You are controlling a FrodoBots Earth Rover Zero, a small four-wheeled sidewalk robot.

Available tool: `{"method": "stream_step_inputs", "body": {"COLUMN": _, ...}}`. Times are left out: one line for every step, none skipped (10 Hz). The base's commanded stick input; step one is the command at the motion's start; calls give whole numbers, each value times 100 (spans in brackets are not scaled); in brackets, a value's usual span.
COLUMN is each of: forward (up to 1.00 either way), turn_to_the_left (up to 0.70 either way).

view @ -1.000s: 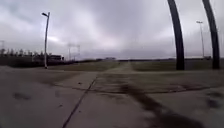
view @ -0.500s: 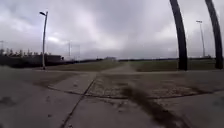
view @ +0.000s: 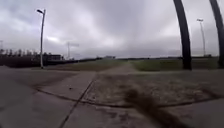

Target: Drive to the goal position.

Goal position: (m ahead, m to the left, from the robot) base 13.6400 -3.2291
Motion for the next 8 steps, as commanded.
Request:
{"method": "stream_step_inputs", "body": {"forward": 70, "turn_to_the_left": 0}}
{"method": "stream_step_inputs", "body": {"forward": 70, "turn_to_the_left": 0}}
{"method": "stream_step_inputs", "body": {"forward": 70, "turn_to_the_left": 0}}
{"method": "stream_step_inputs", "body": {"forward": 70, "turn_to_the_left": 0}}
{"method": "stream_step_inputs", "body": {"forward": 70, "turn_to_the_left": 0}}
{"method": "stream_step_inputs", "body": {"forward": 70, "turn_to_the_left": 0}}
{"method": "stream_step_inputs", "body": {"forward": 70, "turn_to_the_left": 0}}
{"method": "stream_step_inputs", "body": {"forward": 70, "turn_to_the_left": 0}}
